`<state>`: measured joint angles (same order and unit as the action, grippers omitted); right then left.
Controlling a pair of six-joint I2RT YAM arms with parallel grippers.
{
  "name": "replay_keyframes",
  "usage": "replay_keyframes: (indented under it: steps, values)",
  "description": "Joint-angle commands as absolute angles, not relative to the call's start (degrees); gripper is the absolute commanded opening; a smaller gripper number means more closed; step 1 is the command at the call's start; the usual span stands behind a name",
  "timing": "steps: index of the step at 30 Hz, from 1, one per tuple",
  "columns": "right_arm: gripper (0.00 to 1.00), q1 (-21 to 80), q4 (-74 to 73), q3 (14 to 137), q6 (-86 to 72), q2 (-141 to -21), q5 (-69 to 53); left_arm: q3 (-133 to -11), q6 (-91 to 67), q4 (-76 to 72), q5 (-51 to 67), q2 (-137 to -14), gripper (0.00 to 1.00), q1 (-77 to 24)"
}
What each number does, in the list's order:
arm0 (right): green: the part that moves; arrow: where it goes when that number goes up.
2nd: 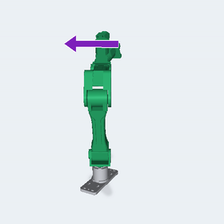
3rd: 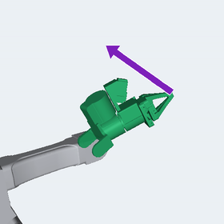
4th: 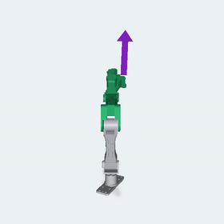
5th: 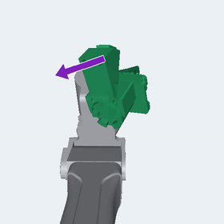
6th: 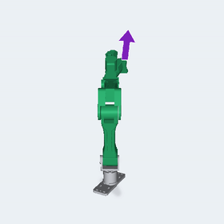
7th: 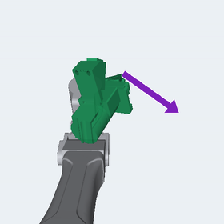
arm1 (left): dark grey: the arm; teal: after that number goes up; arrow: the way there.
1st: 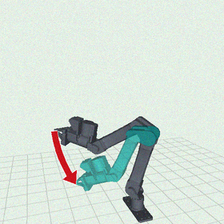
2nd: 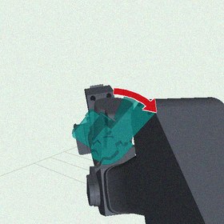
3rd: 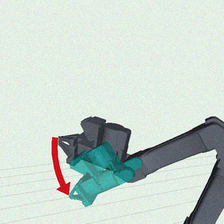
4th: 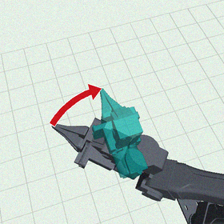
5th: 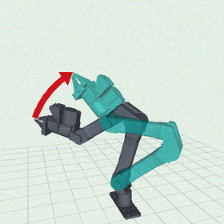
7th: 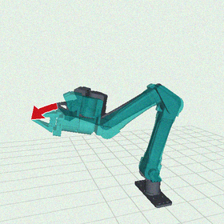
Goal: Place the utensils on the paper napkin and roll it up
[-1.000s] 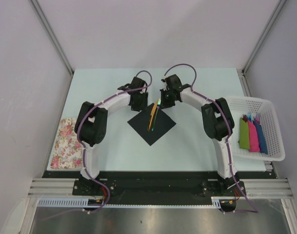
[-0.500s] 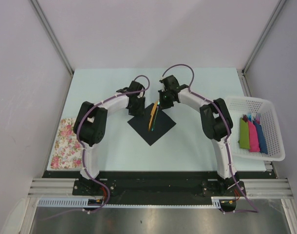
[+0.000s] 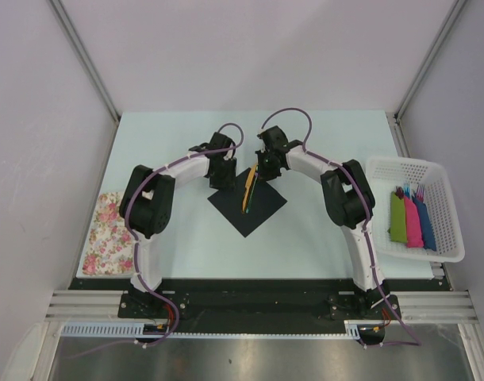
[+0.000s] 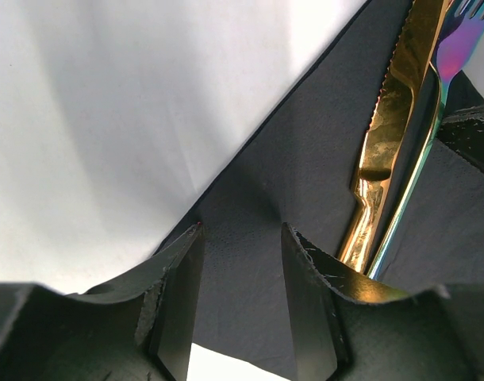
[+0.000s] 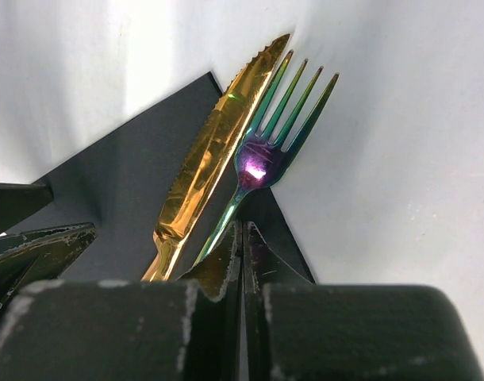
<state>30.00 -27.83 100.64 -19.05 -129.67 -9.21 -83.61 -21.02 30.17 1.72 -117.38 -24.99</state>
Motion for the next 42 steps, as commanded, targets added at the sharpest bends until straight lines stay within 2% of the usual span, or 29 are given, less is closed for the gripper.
replay_keyframes:
  steps: [1,8,16,24,36,42]
  values:
    - [0.0,30.67,-27.95,102.48,-19.42,-131.31,-8.17,-82.35,-21.36,29.27,1.93,-118.56,0.49,-24.35]
    - [0.03,30.85,-27.86,103.18,-19.34,-132.01,-8.26,-81.83,-21.09,29.44,2.02,-118.83,0.49,-24.34]
    - [0.13,30.85,-28.04,104.24,-18.81,-132.36,-7.91,-81.65,-20.83,29.71,1.76,-119.35,0.49,-24.35]
    - [0.16,30.85,-27.95,104.5,-18.63,-132.8,-8.44,-81.56,-20.57,29.97,1.58,-119.44,0.5,-24.35]
    - [0.27,31.11,-27.86,104.94,-18.02,-133.15,-8.79,-81.3,-20.39,29.88,2.02,-119.44,0.5,-24.17]
    - [0.28,31.03,-27.86,104.77,-17.93,-133.15,-8.79,-81.21,-20.39,29.79,2.81,-119.62,0.5,-24.08]
